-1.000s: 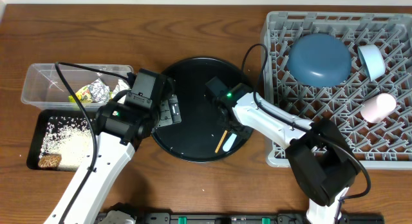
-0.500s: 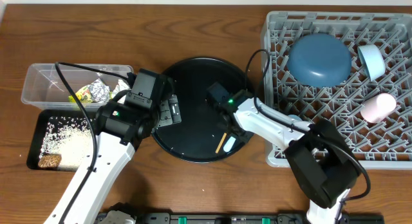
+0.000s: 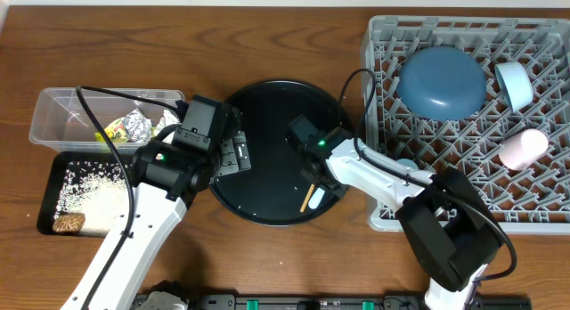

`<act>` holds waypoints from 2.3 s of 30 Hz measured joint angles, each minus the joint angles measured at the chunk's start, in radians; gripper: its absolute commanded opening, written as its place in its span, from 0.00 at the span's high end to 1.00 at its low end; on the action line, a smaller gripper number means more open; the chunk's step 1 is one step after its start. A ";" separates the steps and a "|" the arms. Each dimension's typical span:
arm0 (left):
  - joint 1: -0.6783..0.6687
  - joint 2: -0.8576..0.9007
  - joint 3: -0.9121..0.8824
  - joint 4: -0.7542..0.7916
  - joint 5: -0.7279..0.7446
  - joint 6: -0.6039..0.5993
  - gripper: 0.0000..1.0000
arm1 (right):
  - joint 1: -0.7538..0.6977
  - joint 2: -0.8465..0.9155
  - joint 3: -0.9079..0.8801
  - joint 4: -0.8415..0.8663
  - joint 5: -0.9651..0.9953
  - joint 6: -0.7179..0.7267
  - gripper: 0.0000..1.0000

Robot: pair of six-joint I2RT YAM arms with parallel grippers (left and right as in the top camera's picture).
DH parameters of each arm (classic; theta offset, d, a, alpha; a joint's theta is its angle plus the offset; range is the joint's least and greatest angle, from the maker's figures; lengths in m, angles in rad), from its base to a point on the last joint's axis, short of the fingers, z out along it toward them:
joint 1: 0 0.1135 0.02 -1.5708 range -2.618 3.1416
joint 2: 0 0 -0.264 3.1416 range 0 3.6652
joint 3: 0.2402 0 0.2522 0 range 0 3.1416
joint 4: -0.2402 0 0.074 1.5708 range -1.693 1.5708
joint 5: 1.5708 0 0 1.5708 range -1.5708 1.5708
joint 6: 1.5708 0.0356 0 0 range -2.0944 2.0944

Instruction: Sort waste into correct bins and load items into the dishwasher rack

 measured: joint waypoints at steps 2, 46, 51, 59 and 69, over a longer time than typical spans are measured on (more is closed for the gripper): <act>0.000 0.000 0.000 0.000 0.000 0.000 0.02 | -0.002 -0.002 0.005 -0.002 0.000 -0.040 0.99; 0.000 0.000 0.000 0.000 0.000 0.000 0.02 | -0.424 -0.540 0.107 -0.319 -0.391 -0.990 0.99; 0.000 0.000 0.000 0.000 0.000 0.000 0.02 | -0.266 -0.528 0.084 -0.206 -0.386 -0.907 0.87; 0.000 0.000 0.000 0.000 0.000 0.000 0.02 | -0.017 -0.369 -0.018 0.001 -0.286 -0.650 0.84; 0.000 0.000 0.000 0.000 0.000 0.000 0.02 | 0.116 -0.082 -0.029 0.108 -0.177 -0.423 0.79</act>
